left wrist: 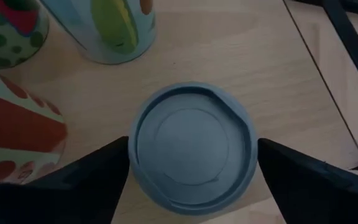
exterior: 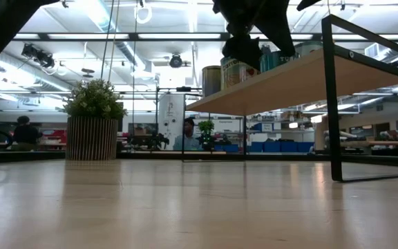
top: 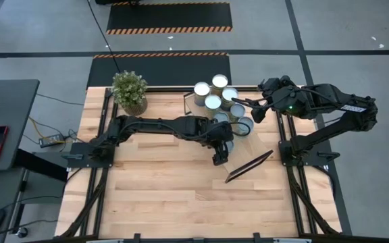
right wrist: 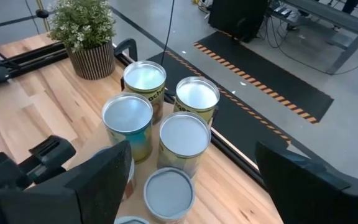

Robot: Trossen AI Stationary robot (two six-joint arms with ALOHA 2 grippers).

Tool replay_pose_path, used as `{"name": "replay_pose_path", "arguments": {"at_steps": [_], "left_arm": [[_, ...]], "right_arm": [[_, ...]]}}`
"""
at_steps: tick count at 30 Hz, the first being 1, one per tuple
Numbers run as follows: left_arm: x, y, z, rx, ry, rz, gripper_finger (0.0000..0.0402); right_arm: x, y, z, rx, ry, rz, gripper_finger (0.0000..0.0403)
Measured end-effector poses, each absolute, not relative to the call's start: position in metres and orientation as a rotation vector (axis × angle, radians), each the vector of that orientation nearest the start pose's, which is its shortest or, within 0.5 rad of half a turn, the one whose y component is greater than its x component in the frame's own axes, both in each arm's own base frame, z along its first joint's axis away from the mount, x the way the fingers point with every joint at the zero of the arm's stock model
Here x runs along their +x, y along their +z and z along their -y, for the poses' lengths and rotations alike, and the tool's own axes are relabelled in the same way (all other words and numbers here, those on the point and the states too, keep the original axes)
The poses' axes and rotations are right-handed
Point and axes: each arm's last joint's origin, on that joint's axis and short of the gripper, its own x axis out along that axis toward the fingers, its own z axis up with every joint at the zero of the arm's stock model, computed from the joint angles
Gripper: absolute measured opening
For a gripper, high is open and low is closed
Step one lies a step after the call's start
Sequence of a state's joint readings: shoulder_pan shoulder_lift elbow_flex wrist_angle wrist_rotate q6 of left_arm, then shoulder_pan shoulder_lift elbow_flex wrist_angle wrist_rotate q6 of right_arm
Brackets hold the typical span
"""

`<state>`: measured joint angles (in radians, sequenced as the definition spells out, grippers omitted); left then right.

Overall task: Pick and place cans onto a shelf
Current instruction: Put the blue tuna can on the shelf

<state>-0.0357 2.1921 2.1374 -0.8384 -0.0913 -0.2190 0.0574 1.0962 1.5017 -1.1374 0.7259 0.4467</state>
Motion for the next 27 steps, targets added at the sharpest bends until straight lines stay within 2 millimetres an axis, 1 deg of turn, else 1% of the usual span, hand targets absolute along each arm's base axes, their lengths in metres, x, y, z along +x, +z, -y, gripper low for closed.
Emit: {"name": "replay_pose_path", "arguments": {"at_steps": [2, 5, 8, 13, 16, 19, 23, 27], "left_arm": [[0.481, 0.291, 0.014, -0.114, 0.146, -0.886, 0.0354], [0.479, 0.296, 0.018, -0.016, 0.149, -0.876, 0.0354], [0.477, 0.300, 0.023, 0.137, 0.119, -0.870, 0.0354], [0.476, 0.301, 0.036, 0.371, 0.058, -0.878, 0.0354], [0.476, 0.301, 0.043, 0.495, 0.080, -0.874, 0.0354], [0.477, 0.302, 0.045, 0.609, 0.103, -0.877, 0.0354], [0.478, 0.303, 0.039, 0.663, 0.106, -0.872, 0.0354], [0.481, 0.306, 0.027, 0.652, 0.138, -0.847, 0.0354]], "right_arm": [[0.168, 0.430, 0.010, 0.130, -0.771, -0.529, 0.0348], [0.168, 0.430, 0.009, 0.133, -0.764, -0.531, 0.0348], [0.168, 0.430, 0.009, 0.138, -0.762, -0.531, 0.0348], [0.168, 0.430, 0.009, 0.143, -0.756, -0.533, 0.0348], [0.168, 0.430, 0.009, 0.145, -0.753, -0.534, 0.0348], [0.168, 0.430, 0.009, 0.145, -0.753, -0.534, 0.0348], [0.169, 0.430, 0.009, 0.147, -0.748, -0.535, 0.0348], [0.169, 0.430, 0.009, 0.152, -0.739, -0.537, 0.0348]]}}
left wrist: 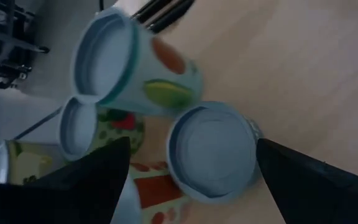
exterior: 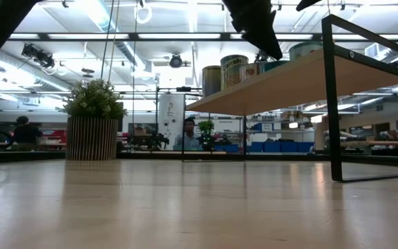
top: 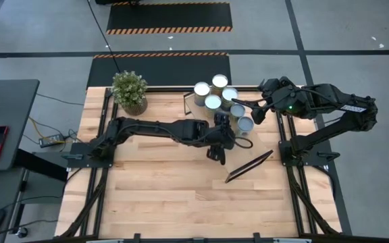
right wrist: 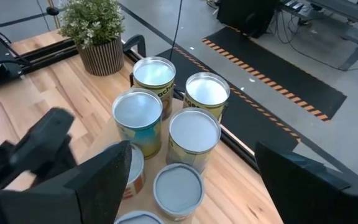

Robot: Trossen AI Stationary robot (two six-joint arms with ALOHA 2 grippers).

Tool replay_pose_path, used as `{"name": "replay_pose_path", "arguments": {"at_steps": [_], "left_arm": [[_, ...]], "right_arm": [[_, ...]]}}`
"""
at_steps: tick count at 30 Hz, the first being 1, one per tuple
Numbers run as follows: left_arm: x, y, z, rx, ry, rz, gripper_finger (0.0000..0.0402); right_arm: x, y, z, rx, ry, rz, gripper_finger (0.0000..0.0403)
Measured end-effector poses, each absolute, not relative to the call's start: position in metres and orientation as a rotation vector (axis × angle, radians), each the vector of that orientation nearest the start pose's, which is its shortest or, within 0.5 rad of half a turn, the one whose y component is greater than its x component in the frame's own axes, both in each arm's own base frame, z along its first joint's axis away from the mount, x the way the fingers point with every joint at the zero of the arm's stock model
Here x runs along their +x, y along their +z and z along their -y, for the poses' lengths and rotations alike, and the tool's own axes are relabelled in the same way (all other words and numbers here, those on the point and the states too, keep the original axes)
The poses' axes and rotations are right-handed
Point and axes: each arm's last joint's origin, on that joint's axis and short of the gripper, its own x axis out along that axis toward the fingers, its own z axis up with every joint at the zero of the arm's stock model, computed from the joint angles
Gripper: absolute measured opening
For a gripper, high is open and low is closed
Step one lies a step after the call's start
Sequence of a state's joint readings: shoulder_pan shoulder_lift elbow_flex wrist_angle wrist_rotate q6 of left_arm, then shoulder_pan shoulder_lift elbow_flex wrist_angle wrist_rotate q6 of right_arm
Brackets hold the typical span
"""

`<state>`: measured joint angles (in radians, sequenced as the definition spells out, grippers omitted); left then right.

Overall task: Pick and place cans onto a shelf
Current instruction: Put the blue tuna can on the shelf, then adjust the canned vegetables on the shelf

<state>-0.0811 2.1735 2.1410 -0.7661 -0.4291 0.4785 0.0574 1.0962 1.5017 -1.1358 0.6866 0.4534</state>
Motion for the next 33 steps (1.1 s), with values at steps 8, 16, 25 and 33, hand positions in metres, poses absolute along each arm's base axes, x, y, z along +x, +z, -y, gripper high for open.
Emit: {"name": "replay_pose_path", "arguments": {"at_steps": [8, 16, 25, 33], "left_arm": [[0.482, 0.307, 0.023, 0.657, 0.191, -0.845, 0.0354], [0.464, 0.319, 0.044, 0.524, 0.222, -0.871, 0.0345], [0.439, 0.322, 0.044, 0.453, 0.310, -1.020, 0.0276], [0.419, 0.324, 0.065, 0.504, 0.262, -1.126, 0.0219]], "right_arm": [[0.164, 0.425, 0.008, 0.175, -0.708, -0.605, 0.0348], [0.142, 0.406, 0.007, 0.217, -0.757, -0.898, 0.0348], [0.153, 0.363, 0.000, 0.261, -0.677, -1.103, 0.0348], [0.162, 0.342, -0.005, 0.281, -0.667, -1.109, 0.0348]]}}
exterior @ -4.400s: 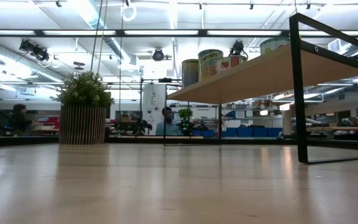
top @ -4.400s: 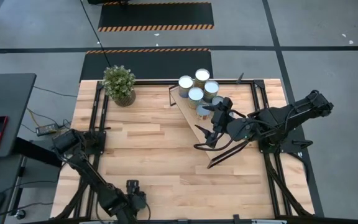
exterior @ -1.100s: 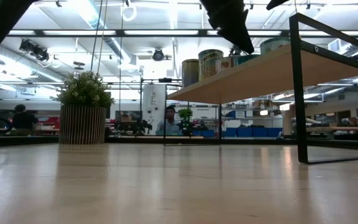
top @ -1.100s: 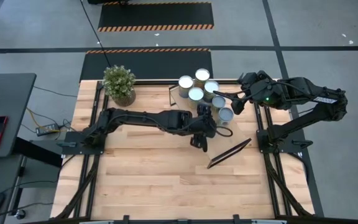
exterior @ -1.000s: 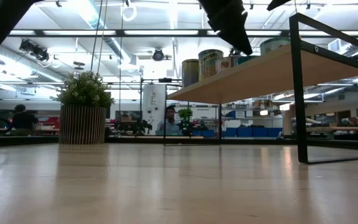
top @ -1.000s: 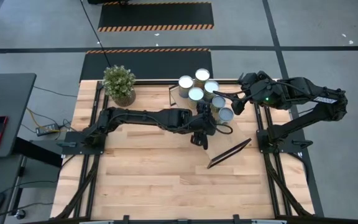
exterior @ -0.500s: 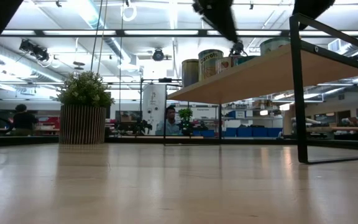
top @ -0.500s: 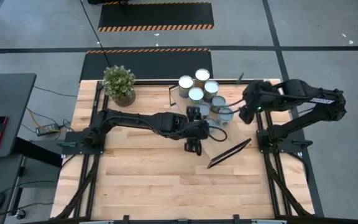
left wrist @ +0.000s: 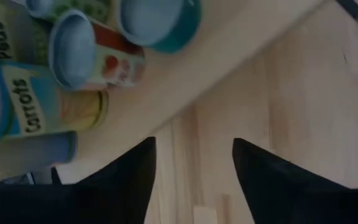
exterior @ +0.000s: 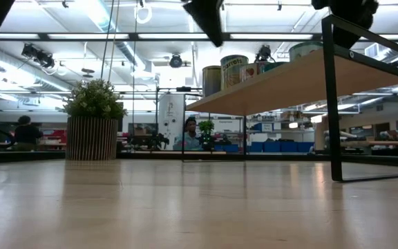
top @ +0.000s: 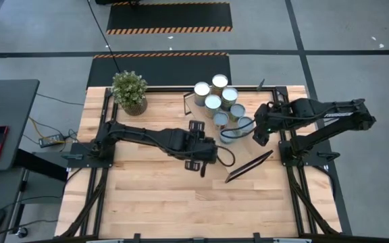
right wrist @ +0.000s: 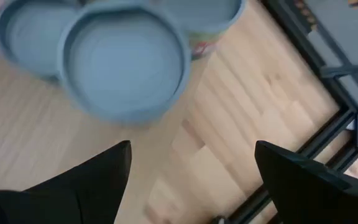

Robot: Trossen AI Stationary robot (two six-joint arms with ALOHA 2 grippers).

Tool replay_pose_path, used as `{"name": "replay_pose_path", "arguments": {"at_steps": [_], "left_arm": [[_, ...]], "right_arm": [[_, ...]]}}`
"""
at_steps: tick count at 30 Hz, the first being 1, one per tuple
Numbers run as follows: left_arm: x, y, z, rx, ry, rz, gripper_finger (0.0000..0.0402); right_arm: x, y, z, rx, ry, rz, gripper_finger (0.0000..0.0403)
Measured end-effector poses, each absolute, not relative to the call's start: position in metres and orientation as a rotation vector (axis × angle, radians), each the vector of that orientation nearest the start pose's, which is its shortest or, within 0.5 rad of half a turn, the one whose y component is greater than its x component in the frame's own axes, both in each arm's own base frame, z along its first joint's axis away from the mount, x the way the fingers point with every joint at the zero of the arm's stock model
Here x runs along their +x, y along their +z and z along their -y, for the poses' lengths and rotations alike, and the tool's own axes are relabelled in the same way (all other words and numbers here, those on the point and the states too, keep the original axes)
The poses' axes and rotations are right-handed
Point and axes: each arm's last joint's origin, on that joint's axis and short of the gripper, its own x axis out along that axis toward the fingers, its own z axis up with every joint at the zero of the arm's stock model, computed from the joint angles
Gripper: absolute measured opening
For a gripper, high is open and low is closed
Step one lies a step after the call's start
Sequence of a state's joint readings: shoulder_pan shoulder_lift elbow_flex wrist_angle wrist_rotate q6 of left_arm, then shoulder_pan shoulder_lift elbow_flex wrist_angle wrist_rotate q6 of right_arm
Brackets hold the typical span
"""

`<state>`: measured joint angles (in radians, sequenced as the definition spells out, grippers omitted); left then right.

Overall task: Pick and place cans onto a shelf
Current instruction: Adjust the canned vegetables on the shelf, then return to Home Position

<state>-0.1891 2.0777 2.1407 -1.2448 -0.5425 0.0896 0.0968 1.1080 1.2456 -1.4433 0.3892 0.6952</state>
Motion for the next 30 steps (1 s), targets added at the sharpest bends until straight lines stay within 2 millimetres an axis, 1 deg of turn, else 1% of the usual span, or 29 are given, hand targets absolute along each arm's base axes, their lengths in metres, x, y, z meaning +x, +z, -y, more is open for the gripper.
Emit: {"name": "replay_pose_path", "arguments": {"at_steps": [4, 9, 12, 14, 17, 20, 24, 27, 30], "left_arm": [[0.413, 0.322, 0.072, 0.534, 0.239, -1.176, 0.0199], [0.406, 0.322, 0.080, 0.551, 0.218, -1.214, 0.0181], [0.400, 0.328, 0.082, 0.533, 0.208, -1.215, 0.0175], [0.392, 0.333, 0.083, 0.525, 0.191, -1.232, 0.0172], [0.382, 0.344, 0.082, 0.471, 0.177, -1.208, 0.0172], [0.366, 0.348, 0.077, 0.442, 0.203, -1.177, 0.0172], [0.336, 0.343, 0.074, 0.385, 0.245, -1.128, 0.0172], [0.313, 0.341, 0.074, 0.317, 0.267, -1.074, 0.0172], [0.292, 0.338, 0.073, 0.223, 0.281, -0.999, 0.0172]], "right_arm": [[0.167, 0.341, -0.001, 0.271, -0.716, -1.037, 0.0348], [0.170, 0.342, 0.003, 0.280, -0.722, -1.012, 0.0348], [0.169, 0.342, 0.004, 0.271, -0.724, -1.021, 0.0348], [0.166, 0.346, 0.005, 0.274, -0.732, -1.029, 0.0348], [0.163, 0.355, 0.004, 0.305, -0.716, -0.961, 0.0348], [0.162, 0.364, -0.002, 0.327, -0.650, -0.823, 0.0348], [0.160, 0.370, -0.012, 0.314, -0.573, -0.668, 0.0348], [0.159, 0.366, -0.021, 0.322, -0.504, -0.578, 0.0348], [0.159, 0.359, -0.029, 0.369, -0.411, -0.462, 0.0348]]}}
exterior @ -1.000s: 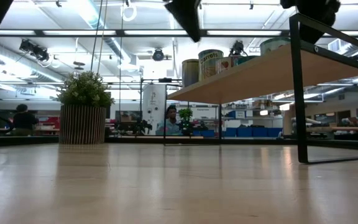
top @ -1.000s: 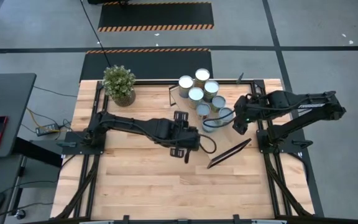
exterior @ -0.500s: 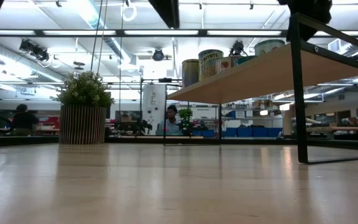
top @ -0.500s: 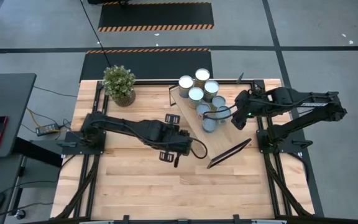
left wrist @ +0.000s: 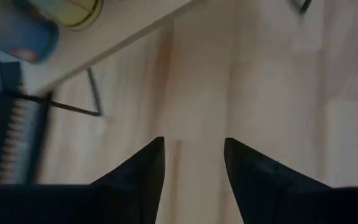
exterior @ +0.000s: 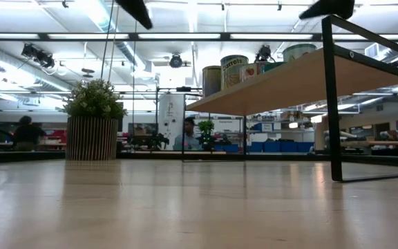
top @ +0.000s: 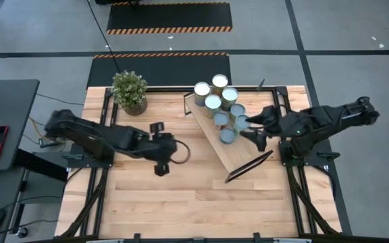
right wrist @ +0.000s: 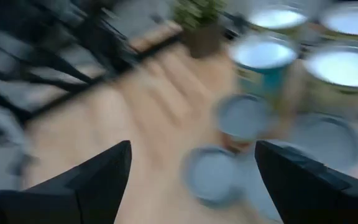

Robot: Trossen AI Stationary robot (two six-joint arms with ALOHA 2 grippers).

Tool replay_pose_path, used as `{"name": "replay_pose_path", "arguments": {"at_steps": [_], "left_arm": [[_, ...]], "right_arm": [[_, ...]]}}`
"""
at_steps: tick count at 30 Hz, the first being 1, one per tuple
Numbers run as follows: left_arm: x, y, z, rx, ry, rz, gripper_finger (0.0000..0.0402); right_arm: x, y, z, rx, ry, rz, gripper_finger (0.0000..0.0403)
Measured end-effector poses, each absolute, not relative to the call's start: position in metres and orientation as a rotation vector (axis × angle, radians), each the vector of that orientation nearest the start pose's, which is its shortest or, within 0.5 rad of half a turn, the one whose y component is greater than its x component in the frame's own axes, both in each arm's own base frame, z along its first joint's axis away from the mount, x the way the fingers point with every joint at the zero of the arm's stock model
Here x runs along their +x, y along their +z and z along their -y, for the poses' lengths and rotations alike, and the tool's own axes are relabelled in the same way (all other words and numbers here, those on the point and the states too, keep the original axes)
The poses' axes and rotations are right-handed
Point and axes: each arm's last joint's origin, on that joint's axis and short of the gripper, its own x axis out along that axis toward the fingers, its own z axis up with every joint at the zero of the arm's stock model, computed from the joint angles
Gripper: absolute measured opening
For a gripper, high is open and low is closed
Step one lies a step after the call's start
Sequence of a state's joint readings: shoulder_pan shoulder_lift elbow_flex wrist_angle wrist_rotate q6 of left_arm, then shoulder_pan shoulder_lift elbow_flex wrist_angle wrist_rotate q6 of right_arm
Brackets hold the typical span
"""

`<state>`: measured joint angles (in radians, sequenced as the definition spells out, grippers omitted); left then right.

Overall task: Pick and place cans onto a shelf
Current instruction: Return to Home Position

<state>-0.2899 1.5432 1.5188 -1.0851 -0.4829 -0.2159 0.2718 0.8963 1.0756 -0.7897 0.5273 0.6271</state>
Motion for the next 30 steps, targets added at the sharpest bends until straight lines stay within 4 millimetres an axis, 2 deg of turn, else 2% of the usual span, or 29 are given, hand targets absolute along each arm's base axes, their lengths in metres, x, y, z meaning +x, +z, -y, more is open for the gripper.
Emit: {"name": "replay_pose_path", "arguments": {"at_steps": [7, 13, 19, 26, 30], "left_arm": [[0.246, 0.328, 0.068, -0.062, 0.274, -0.788, 0.0172], [0.205, 0.313, 0.062, -0.282, 0.257, -0.602, 0.0171], [0.173, 0.301, 0.050, -0.450, 0.240, -0.398, 0.0171], [0.141, 0.291, 0.029, -0.548, 0.314, -0.232, 0.0169], [0.130, 0.279, 0.017, -0.575, 0.363, -0.172, 0.0149]], "right_arm": [[0.160, 0.338, -0.049, 0.543, -0.145, -0.142, 0.0348], [0.150, 0.309, -0.058, 0.685, -0.001, 0.096, 0.0348], [0.136, 0.275, -0.053, 0.773, 0.007, 0.222, 0.0348], [0.118, 0.259, -0.036, 0.814, -0.009, 0.326, 0.0347], [0.110, 0.246, -0.026, 0.842, -0.031, 0.371, 0.0347]]}}
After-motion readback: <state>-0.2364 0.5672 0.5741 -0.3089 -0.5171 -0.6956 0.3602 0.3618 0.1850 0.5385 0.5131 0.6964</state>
